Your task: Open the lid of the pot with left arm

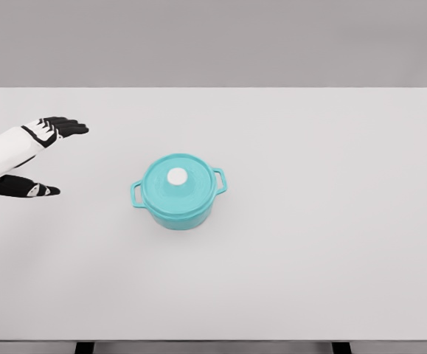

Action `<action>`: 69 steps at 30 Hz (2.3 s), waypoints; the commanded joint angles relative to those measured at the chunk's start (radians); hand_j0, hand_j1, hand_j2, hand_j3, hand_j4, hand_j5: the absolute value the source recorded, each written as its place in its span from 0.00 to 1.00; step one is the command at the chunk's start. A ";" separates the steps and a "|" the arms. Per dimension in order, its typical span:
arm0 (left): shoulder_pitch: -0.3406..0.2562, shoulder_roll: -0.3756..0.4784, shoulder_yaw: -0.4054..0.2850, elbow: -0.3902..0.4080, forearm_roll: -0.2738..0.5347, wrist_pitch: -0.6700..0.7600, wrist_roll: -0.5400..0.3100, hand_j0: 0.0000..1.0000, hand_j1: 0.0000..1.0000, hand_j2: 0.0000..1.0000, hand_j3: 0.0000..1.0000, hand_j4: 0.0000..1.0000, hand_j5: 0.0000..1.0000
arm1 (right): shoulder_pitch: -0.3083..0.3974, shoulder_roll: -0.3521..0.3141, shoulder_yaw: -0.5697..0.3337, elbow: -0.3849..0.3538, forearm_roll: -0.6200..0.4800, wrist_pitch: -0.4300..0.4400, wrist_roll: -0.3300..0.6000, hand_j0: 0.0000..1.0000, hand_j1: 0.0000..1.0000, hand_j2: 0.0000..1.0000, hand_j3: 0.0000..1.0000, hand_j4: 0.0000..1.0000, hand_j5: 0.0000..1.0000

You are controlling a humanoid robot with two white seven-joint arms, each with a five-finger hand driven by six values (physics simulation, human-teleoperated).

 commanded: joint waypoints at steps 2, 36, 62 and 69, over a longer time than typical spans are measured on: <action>0.000 0.003 0.000 0.000 -0.006 0.002 -0.001 1.00 1.00 1.00 1.00 1.00 1.00 | 0.000 0.000 -0.001 0.003 0.000 0.000 0.002 1.00 1.00 1.00 1.00 1.00 1.00; -0.922 -0.073 -1.098 0.094 -0.321 0.002 0.003 1.00 1.00 1.00 1.00 1.00 1.00 | 0.000 0.000 0.000 0.001 0.000 0.000 0.002 1.00 1.00 1.00 1.00 1.00 1.00; -1.046 -0.081 -1.227 0.112 -0.298 0.002 0.012 0.87 0.87 0.87 0.87 0.87 0.87 | 0.000 0.000 0.000 0.001 0.000 0.000 0.002 1.00 1.00 1.00 1.00 1.00 1.00; -1.048 -0.081 -1.233 0.115 -0.299 0.002 0.012 0.86 0.86 0.86 0.86 0.86 0.86 | 0.000 0.000 0.000 0.001 0.000 0.000 0.002 1.00 1.00 1.00 1.00 1.00 1.00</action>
